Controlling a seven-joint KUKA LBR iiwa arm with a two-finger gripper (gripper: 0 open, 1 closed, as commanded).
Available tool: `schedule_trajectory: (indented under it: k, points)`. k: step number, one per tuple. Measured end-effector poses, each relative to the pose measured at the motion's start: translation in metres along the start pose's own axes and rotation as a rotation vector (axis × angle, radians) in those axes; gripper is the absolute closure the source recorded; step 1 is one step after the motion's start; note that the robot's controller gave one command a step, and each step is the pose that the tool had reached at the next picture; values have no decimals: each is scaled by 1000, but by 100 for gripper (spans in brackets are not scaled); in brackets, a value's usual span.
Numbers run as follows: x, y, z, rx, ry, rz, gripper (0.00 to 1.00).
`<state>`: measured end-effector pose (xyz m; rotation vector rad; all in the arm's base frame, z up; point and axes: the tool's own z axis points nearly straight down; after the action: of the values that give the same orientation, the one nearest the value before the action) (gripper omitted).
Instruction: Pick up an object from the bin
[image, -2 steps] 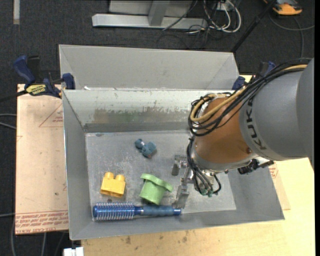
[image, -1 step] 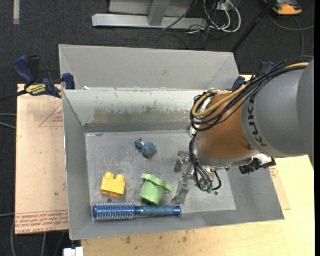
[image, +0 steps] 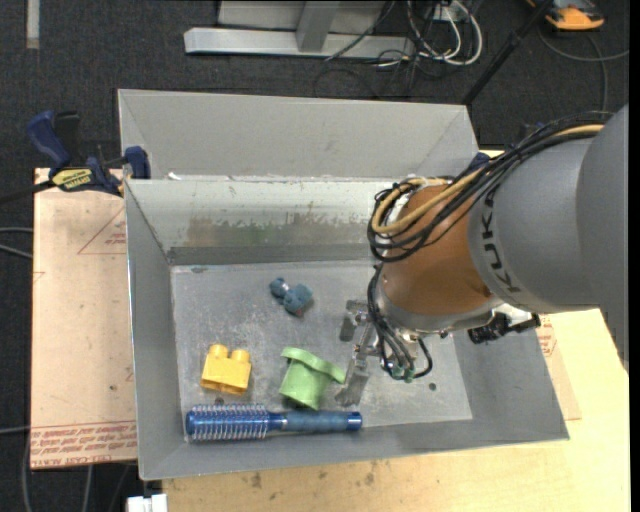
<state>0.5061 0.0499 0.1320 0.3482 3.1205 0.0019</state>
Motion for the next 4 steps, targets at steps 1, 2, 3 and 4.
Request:
schedule_trajectory:
  k: [1, 2, 3, 4]
  points:
    - [20, -11, 61, -3, -6, -139, 0]
    - [-31, -50, 38, 1, -2, -632, 0]
    - [14, -6, -7, -3, 0, -402, 0]
    - [18, -6, 60, -2, -19, -568, 0]
